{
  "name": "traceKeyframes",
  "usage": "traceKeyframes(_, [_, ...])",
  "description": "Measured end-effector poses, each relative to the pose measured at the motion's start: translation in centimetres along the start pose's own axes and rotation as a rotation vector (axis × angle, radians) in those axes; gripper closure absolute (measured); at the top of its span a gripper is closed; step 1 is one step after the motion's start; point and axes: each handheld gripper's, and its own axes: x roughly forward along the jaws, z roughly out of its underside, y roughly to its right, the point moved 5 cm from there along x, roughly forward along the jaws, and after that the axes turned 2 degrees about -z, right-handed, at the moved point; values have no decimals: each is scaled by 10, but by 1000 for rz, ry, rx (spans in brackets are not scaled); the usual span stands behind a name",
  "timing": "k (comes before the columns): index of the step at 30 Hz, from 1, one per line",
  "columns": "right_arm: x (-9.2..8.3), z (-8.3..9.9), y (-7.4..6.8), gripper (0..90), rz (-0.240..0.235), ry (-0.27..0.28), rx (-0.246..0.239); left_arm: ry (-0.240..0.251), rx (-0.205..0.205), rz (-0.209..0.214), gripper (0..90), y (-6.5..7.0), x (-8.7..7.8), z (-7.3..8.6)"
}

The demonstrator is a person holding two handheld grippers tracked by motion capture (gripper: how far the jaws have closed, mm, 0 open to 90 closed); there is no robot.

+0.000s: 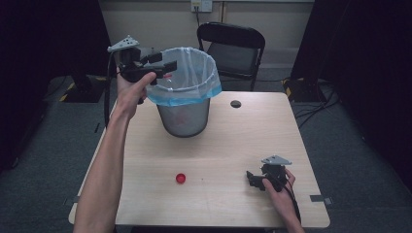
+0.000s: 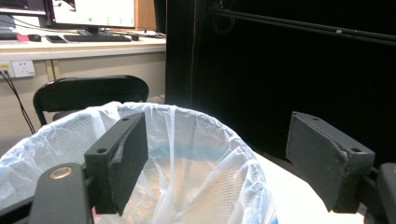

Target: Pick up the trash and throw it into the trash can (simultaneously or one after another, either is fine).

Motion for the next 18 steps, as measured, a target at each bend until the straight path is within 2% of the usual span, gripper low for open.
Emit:
traceKeyframes(7, [0,0,0,113,0,0,0,-23,-8,15,227,4,-9,4])
traceKeyframes(11, [0,0,0,113,0,0,0,-10,-4,21,236,8,-18,3])
traceKeyframes(14, [0,0,0,113,0,0,0,-11,10,16,238,11,-26,4])
traceKeyframes(18, [0,0,0,113,0,0,0,-23,15,32,238,16,-34,8])
